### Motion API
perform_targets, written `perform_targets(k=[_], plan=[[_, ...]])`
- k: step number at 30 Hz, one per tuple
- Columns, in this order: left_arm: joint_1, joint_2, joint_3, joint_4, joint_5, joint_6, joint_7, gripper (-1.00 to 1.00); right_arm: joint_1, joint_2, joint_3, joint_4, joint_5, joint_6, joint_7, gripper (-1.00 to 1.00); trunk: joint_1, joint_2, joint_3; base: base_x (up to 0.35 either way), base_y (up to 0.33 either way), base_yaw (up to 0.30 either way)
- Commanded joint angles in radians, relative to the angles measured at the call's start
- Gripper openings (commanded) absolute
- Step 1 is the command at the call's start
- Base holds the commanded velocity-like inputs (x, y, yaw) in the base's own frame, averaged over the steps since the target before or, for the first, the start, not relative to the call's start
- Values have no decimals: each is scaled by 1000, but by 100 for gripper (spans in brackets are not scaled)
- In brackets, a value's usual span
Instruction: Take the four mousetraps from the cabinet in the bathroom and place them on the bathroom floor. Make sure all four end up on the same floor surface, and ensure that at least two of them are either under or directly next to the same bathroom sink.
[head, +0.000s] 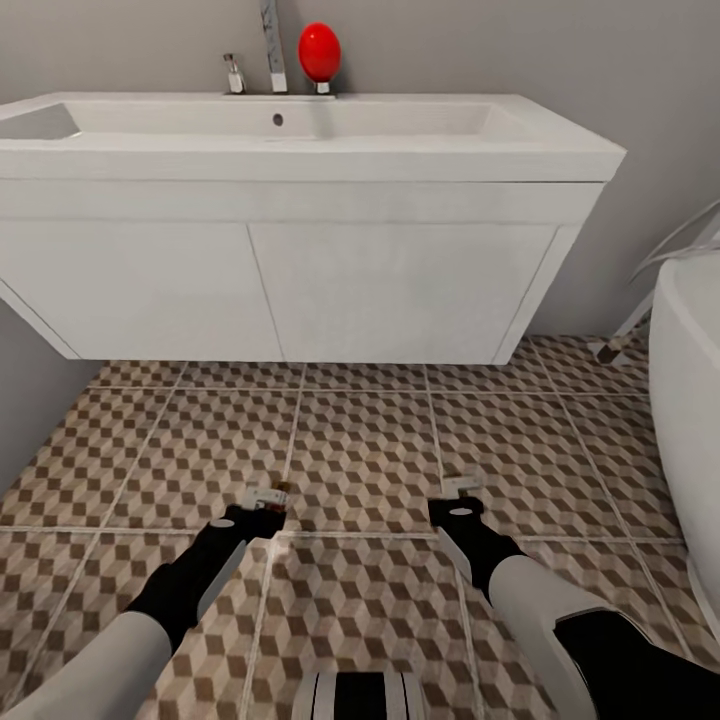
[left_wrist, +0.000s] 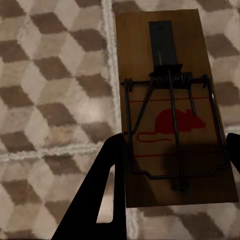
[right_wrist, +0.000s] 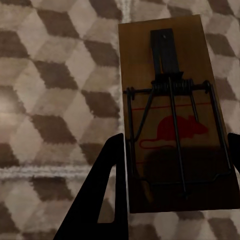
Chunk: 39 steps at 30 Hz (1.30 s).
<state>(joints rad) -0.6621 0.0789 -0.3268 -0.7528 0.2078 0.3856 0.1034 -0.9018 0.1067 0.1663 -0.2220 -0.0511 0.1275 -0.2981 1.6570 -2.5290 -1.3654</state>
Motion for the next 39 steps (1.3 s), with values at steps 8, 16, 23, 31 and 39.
perform_targets(k=[8,16,23,31,39], plan=[[-1,13,25,-2,9,3,6,-100,0,-1,10,-2,-6,-6,-6,-100,3,-2,-32,0,0,0],[-1,15,30,-2,7,3,7,-100,0,-1,10,-2,-4,-6,-6,-100,7,-4,-63,0,0,0],[-1,15,31,-1,7,3,7,-100,0,-1,10,-2,-4,-6,-4,-100,10,-6,-90,0,0,0],[-1,15,31,0,7,3,7,-100,0,-8,11,-3,-6,-13,35,-100,14,-8,-121,0,0,0],[-1,15,32,0,7,3,7,-100,0,-19,4,-2,-8,-36,186,-100,17,-9,-152,0,0,0]])
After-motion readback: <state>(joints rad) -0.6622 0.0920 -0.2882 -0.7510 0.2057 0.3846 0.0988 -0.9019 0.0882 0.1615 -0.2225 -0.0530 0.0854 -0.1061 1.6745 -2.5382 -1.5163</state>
